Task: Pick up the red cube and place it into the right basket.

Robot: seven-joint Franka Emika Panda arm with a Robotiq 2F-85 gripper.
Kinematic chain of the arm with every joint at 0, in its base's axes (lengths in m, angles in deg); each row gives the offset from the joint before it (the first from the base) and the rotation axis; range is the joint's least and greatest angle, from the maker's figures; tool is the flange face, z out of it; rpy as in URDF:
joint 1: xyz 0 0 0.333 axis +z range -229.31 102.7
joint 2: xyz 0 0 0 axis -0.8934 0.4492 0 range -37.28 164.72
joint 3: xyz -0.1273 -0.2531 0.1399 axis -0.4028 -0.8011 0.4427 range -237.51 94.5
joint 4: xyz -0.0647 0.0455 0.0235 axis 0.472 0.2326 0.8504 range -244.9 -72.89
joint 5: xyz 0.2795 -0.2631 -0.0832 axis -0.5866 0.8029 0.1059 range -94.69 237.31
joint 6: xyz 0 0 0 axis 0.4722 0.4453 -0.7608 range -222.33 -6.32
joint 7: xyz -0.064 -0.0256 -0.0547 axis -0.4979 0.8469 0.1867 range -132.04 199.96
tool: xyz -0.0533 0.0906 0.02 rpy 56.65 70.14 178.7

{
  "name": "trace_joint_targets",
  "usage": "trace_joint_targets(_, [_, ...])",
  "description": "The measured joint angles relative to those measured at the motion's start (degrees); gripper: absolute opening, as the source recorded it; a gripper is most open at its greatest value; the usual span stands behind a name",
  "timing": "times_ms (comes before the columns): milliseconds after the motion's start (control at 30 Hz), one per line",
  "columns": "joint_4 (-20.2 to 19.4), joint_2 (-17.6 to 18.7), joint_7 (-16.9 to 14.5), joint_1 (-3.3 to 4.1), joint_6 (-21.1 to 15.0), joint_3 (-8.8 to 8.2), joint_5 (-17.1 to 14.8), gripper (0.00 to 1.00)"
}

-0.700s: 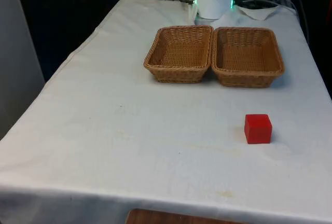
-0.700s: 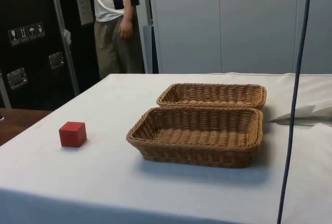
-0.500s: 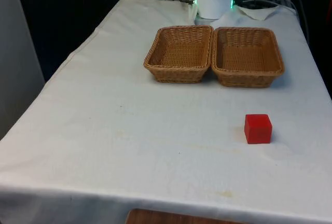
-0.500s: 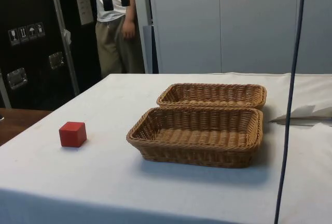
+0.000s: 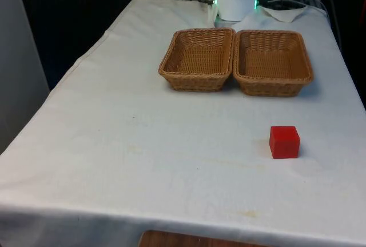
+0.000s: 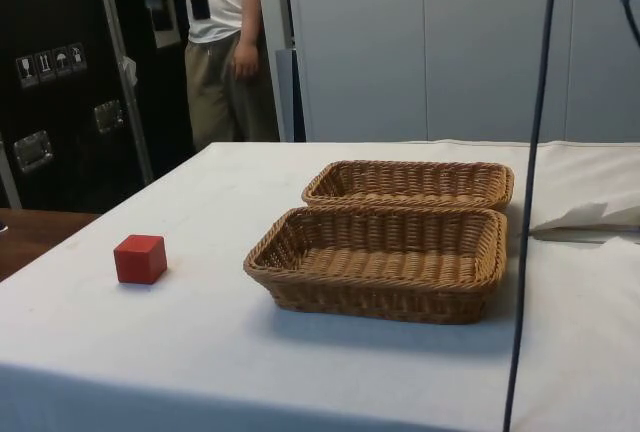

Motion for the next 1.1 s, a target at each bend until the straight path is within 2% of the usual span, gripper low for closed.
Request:
trace_joint_targets(333, [5.5, 5.61, 1.55, 0.11, -1.15, 0.69, 0.0, 1.0])
trace_joint_targets(633, [8.19, 10.71, 1.55, -0.34, -5.16, 0.63, -0.63, 1.0])
trace_joint_targets(767, [9.0, 11.92, 1.55, -0.4, -5.96, 0.63, -0.8, 1.0])
trace_joint_targets(900, [10.31, 14.61, 1.32, -0.46, -7.56, 0.63, -1.09, 1.0])
trace_joint_targets(1100, [10.49, 16.1, 1.38, -0.34, -8.59, 0.92, -1.15, 1.0])
